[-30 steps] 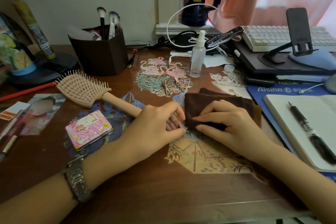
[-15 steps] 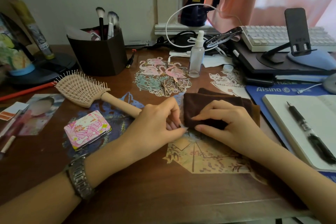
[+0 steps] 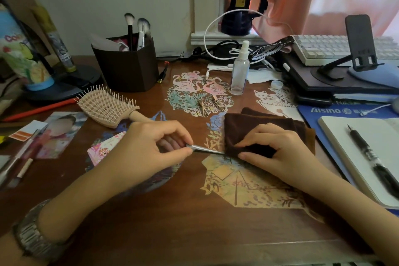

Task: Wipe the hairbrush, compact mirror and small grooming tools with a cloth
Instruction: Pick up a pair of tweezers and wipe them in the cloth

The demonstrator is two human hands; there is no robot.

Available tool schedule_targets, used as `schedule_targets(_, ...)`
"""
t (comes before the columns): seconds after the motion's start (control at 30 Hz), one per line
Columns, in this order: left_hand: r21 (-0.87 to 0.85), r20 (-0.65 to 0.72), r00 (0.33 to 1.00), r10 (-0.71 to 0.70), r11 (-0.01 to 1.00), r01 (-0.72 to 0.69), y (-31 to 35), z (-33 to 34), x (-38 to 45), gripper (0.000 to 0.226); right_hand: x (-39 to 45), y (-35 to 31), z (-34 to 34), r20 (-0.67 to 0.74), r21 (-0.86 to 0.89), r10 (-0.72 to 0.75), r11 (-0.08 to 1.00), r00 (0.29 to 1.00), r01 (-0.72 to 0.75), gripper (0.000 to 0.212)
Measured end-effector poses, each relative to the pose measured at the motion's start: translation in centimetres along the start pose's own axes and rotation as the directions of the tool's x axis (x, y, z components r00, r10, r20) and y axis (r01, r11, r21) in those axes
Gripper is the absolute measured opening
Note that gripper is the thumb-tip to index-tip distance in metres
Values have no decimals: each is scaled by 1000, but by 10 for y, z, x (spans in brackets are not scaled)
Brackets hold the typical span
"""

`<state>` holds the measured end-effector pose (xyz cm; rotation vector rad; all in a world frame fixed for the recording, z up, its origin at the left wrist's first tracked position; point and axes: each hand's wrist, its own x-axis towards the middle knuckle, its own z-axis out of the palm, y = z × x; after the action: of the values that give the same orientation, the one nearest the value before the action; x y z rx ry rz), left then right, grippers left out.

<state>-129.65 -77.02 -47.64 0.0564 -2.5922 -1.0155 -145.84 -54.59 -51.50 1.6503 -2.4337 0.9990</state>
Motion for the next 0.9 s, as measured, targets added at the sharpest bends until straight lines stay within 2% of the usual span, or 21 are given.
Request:
schedule_targets(0.1,14,-63,998,-28,999,29,-1,-19,3,14,0,0,0,5,4,1,1000,1000,-1,26)
schedule_targets(0.27,79,-246,968,-53,994,74,-13,-40,22,10,0,0,0,3,13,-3,1000,1000,3,29)
schedule_targets(0.33,106,-271,960,-72,989,104,-21,-39,34,10,1,0,0,3,15,-1,1000,1000,1,29)
schedule_targets(0.77,387,-202,965,-169,891,238,-61,-7,75,16,1,1,0,19,13,-7,1000,1000,7,28)
schedule_targets(0.9,407,-165,968,-188,881,241,-63,-9,79,17,0,0,0,15,10,-13,1000,1000,13,28)
